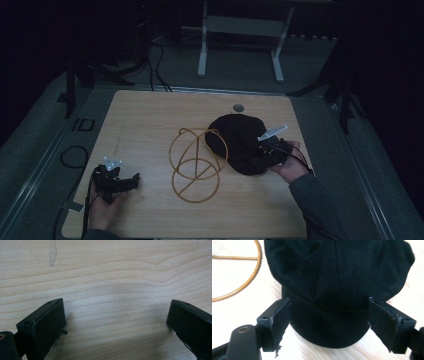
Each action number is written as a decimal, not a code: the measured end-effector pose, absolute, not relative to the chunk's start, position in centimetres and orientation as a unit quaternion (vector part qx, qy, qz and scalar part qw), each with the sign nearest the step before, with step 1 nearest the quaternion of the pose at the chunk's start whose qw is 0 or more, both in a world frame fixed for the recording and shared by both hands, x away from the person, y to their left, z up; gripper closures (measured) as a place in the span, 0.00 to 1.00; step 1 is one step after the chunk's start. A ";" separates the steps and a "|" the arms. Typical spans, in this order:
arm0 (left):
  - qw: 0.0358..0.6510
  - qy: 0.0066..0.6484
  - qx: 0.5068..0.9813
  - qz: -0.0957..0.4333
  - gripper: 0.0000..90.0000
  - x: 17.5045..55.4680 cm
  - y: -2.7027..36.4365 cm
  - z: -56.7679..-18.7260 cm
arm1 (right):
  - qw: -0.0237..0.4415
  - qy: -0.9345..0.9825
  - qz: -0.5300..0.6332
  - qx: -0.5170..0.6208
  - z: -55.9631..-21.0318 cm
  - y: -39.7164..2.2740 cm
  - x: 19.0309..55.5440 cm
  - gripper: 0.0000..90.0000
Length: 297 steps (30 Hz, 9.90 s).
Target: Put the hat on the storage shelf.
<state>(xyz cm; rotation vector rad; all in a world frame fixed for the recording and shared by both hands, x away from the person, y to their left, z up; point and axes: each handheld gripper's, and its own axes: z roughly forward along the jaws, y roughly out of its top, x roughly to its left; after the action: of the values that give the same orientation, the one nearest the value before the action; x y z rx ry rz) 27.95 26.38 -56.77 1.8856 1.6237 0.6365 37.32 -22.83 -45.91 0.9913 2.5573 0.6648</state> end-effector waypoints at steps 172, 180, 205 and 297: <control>0.282 0.606 0.705 0.238 0.02 27.9 26.4 -56.8 | 0.157 0.929 0.234 0.239 -27.6 -20.5 40.6 0.95; 0.282 0.605 0.705 0.237 0.02 27.9 26.4 -56.8 | 0.159 0.931 0.232 0.232 -27.0 -20.4 40.4 0.95; 0.282 0.606 0.705 0.237 0.02 27.9 26.4 -56.8 | 0.177 0.933 0.234 0.206 -24.7 -19.9 39.5 0.95; 0.282 0.606 0.705 0.237 0.02 27.9 26.4 -56.8 | 0.215 0.863 0.410 0.200 -20.8 -17.3 37.5 0.95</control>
<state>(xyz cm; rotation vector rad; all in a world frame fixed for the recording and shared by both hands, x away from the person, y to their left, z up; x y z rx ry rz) 27.95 26.39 -56.76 1.8890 1.6222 0.6354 37.53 -17.34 -20.78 0.5549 2.3939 1.1380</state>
